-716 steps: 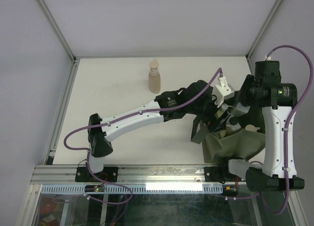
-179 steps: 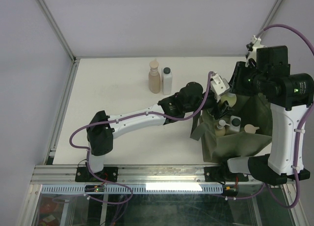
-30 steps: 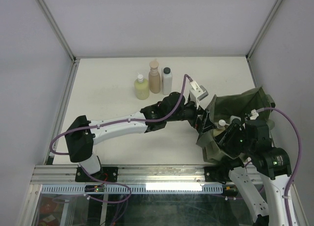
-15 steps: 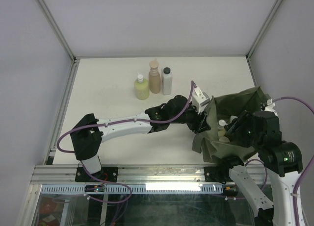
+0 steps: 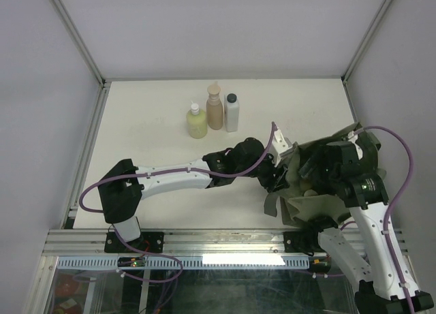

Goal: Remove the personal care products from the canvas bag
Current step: Take out the care product from the canvas bag.

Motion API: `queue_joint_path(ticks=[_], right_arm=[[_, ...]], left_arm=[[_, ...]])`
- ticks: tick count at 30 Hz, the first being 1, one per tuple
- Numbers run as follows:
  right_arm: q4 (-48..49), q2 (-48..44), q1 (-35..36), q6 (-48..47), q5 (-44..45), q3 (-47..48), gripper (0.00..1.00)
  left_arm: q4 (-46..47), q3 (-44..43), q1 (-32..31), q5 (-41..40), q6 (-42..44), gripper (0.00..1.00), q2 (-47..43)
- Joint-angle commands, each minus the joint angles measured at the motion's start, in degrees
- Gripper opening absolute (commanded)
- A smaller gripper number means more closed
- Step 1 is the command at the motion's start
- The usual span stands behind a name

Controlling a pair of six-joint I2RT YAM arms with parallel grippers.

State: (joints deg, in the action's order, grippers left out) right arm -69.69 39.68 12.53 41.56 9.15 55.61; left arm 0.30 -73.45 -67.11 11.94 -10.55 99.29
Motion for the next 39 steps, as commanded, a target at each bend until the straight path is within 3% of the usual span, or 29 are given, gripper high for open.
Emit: queue_joint_path(ticks=[1, 5, 10, 18, 20, 24, 25, 29, 35, 39], right_arm=[[6.62, 0.88, 0.16, 6.05, -2.69, -2.17, 0.76], [7.17, 3.73, 0.2, 9.97, -1.24, -2.8, 0.76], [5.26, 7.07, 0.18, 10.93, 5.56, -1.25, 0.68], [4.35, 7.44, 0.21, 8.89, 2.56, -1.79, 0.57], [4.43, 7.39, 0.21, 8.09, 2.33, -1.75, 0.44], [3.54, 7.15, 0.23, 6.11, 1.81, 0.81, 0.02], [2.69, 7.43, 0.21, 5.63, 1.91, 2.22, 0.0], [-0.19, 7.47, 0.21, 2.66, 3.03, 7.26, 0.0], [-2.04, 9.21, 0.21, -6.38, 0.35, 15.08, 0.0], [-3.29, 9.73, 0.19, -12.81, -1.12, 19.98, 0.0]], left_arm=[[-3.84, -1.46, -1.57, 1.23, 3.17, 0.58, -0.26], [-3.85, -2.43, -1.59, 0.65, 3.73, 0.59, 0.18], [-3.82, -3.03, -1.77, 0.29, 3.62, 0.59, 0.56], [-3.75, -3.18, -1.89, -0.58, 4.08, 0.6, 0.82], [-3.36, -3.17, -1.9, -0.77, 3.84, 0.6, 0.89], [-3.34, -3.62, -1.83, -1.83, 4.03, 0.62, 0.87], [-3.35, -3.82, -1.86, -2.1, 4.09, 0.63, 0.83], [-3.03, -4.68, -1.8, -2.25, 3.87, 0.73, 0.69], [-2.39, -5.21, -1.83, -2.96, 3.86, 0.96, -0.87], [-2.32, -5.22, -1.37, -3.19, 4.47, 0.99, -2.79]])
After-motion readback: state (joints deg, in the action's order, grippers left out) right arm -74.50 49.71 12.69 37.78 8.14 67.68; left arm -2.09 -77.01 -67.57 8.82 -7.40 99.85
